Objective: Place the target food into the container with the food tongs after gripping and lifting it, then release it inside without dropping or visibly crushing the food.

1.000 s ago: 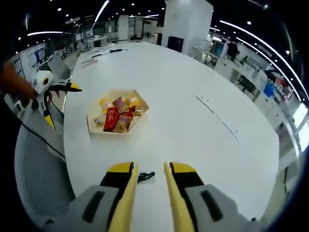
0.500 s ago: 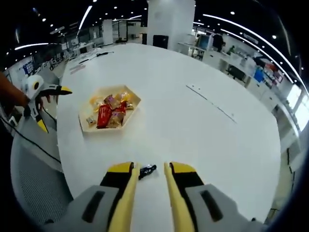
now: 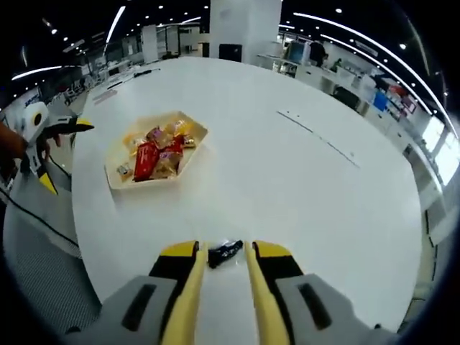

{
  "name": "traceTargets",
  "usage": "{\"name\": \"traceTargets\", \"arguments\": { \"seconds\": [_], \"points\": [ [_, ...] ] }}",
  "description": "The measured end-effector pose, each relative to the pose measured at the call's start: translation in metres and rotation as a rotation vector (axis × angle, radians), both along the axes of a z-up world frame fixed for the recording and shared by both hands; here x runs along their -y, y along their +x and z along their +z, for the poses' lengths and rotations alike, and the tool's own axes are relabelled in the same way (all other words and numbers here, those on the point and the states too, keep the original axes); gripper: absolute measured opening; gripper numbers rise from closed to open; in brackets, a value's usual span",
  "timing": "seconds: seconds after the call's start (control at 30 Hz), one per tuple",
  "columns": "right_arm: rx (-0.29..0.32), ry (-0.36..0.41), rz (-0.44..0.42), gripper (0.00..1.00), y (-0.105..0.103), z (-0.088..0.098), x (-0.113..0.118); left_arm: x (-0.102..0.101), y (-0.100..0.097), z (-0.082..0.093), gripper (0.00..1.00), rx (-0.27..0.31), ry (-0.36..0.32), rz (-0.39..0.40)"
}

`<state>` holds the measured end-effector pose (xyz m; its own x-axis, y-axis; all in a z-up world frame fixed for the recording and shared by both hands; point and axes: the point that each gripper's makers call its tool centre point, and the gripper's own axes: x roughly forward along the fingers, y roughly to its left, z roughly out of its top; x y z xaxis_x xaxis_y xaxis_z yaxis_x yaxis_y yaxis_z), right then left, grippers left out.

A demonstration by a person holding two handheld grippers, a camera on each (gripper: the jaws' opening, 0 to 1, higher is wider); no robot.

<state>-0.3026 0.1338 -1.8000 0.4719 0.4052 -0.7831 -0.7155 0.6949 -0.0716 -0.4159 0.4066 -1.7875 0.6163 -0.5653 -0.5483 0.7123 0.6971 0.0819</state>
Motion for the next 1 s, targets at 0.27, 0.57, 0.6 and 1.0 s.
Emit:
{"name": "traceTargets", "arguments": {
  "seconds": [0.27, 0.57, 0.6, 1.0],
  "points": [
    [-0.034, -0.014, -0.014, 0.29, 0.001, -0.017, 0.003, -0.004, 0.003, 0.001, 0.98, -0.003, -0.010, 0.037],
    [-0.050, -0.014, -0.010, 0.29, -0.007, -0.024, -0.006, -0.003, 0.003, 0.000, 0.97, 0.001, 0.002, 0.032],
    [-0.055, -0.012, -0.013, 0.29, -0.007, -0.024, -0.006, -0.004, 0.003, 0.001, 0.96, 0.004, 0.003, 0.035],
    [-0.063, -0.012, -0.055, 0.29, -0.003, -0.025, -0.007, -0.007, 0.002, -0.002, 0.95, 0.012, 0.059, 0.026]
  ]
}}
